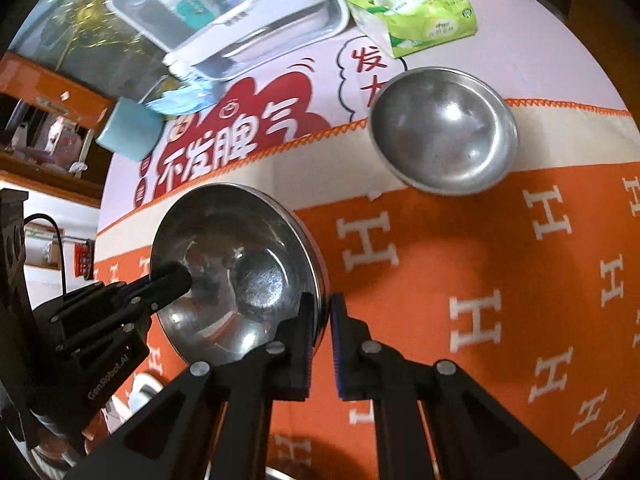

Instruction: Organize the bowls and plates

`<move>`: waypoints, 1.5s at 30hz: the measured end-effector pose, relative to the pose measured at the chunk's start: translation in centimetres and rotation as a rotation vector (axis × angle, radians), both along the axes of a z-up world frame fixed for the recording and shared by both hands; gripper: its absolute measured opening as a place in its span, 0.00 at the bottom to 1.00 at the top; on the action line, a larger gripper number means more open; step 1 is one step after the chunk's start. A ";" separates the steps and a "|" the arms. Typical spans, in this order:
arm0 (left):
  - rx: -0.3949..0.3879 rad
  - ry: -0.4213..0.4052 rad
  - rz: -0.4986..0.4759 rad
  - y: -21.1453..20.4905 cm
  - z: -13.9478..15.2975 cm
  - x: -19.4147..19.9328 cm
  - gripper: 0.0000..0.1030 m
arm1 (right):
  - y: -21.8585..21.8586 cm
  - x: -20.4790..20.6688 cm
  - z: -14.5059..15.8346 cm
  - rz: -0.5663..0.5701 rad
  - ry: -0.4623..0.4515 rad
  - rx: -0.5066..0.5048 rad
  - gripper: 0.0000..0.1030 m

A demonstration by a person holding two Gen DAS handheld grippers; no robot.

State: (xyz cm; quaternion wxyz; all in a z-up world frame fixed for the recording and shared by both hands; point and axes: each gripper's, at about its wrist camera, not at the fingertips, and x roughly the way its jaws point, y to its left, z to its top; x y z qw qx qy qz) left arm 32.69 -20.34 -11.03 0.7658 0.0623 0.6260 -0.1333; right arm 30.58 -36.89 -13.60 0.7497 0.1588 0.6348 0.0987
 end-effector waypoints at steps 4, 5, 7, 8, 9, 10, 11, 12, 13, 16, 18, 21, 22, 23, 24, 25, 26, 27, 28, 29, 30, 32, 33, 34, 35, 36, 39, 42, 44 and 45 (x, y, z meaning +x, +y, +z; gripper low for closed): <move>0.006 -0.009 -0.015 0.3 2.2 -3.1 0.07 | 0.3 -2.5 2.2 0.026 -0.016 0.006 0.08; 0.000 -0.009 -0.018 0.5 2.7 -3.9 0.07 | 0.5 -3.1 2.7 0.032 -0.016 0.004 0.08; -0.011 -0.009 -0.020 0.9 3.6 -5.5 0.07 | 0.7 -4.7 3.6 0.047 -0.020 0.003 0.08; -0.015 -0.007 -0.024 1.1 3.9 -6.4 0.07 | 0.8 -5.3 3.9 0.055 -0.018 0.001 0.08; -0.019 -0.006 -0.027 1.4 4.3 -7.4 0.08 | 0.9 -6.1 4.3 0.061 -0.018 0.001 0.08; -0.021 -0.005 -0.029 1.5 4.5 -8.2 0.08 | 1.0 -6.9 4.7 0.068 -0.019 0.001 0.08; -0.021 -0.005 -0.033 1.7 4.8 -9.1 0.08 | 1.2 -7.9 5.0 0.078 -0.021 -0.002 0.08; -0.023 -0.006 -0.036 1.9 5.0 -9.9 0.08 | 1.3 -8.6 5.2 0.083 -0.023 -0.005 0.08; -0.028 -0.004 -0.034 2.2 5.2 -11.1 0.08 | 1.4 -9.5 5.5 0.088 -0.025 -0.006 0.08; -0.052 0.011 -0.019 3.1 5.5 -13.5 0.09 | 2.0 -12.1 6.1 0.109 -0.030 -0.010 0.08; -0.057 0.015 -0.013 3.6 5.4 -15.3 0.09 | 2.2 -13.7 6.3 0.118 -0.034 -0.008 0.09; -0.052 0.012 -0.009 3.9 4.9 -18.2 0.08 | 2.7 -16.3 6.1 0.133 -0.039 -0.018 0.09; -0.047 0.009 -0.005 4.0 4.7 -19.2 0.08 | 2.9 -17.3 6.0 0.140 -0.042 -0.021 0.09; -0.045 0.009 -0.005 4.0 4.4 -20.1 0.08 | 3.0 -18.1 5.8 0.145 -0.044 -0.028 0.09; -0.041 0.011 -0.007 3.9 4.1 -20.9 0.08 | 3.2 -18.9 5.6 0.154 -0.046 -0.042 0.09; -0.033 0.011 -0.012 3.9 3.7 -21.6 0.08 | 3.4 -19.6 5.4 0.167 -0.046 -0.053 0.09; -0.028 0.012 -0.015 3.8 3.2 -22.3 0.08 | 3.6 -20.2 5.2 0.173 -0.044 -0.059 0.09; -0.025 0.015 -0.018 3.7 2.8 -23.1 0.08 | 3.7 -20.9 4.9 0.179 -0.039 -0.069 0.09; -0.024 0.022 -0.021 3.7 2.3 -23.6 0.08 | 3.7 -21.5 4.6 0.188 -0.036 -0.078 0.09; -0.028 0.028 -0.020 3.6 1.9 -24.0 0.08 | 3.8 -22.1 4.2 0.194 -0.031 -0.086 0.10; -0.031 0.033 -0.020 3.6 1.6 -24.4 0.08 | 3.8 -22.6 3.9 0.198 -0.027 -0.093 0.10; -0.032 0.038 -0.024 3.5 0.8 -25.3 0.08 | 3.8 -23.4 3.1 0.200 -0.016 -0.096 0.10; -0.028 0.040 -0.030 3.5 0.4 -25.7 0.08 | 3.8 -23.7 2.6 0.202 -0.013 -0.098 0.10; -0.019 0.040 -0.038 3.4 -0.1 -26.0 0.08 | 3.8 -24.0 2.1 0.201 -0.006 -0.098 0.10; -0.010 0.039 -0.044 3.3 -0.4 -26.2 0.09 | 3.8 -24.1 1.7 0.200 0.000 -0.097 0.10; -0.001 0.040 -0.047 3.2 -0.7 -26.3 0.09 | 3.8 -24.3 1.2 0.197 0.010 -0.096 0.10; 0.020 0.042 -0.050 2.9 -1.7 -26.5 0.09 | 4.0 -24.5 0.1 0.191 0.024 -0.107 0.09; 0.026 0.049 -0.049 2.9 -2.6 -26.5 0.09 | 4.2 -24.7 -0.8 0.188 0.038 -0.126 0.09; 0.023 0.059 -0.050 2.9 -3.1 -26.5 0.09 | 4.4 -24.7 -1.3 0.193 0.041 -0.145 0.09; 0.023 0.062 -0.049 2.8 -3.3 -26.4 0.09 | 4.5 -24.6 -1.4 0.195 0.041 -0.152 0.09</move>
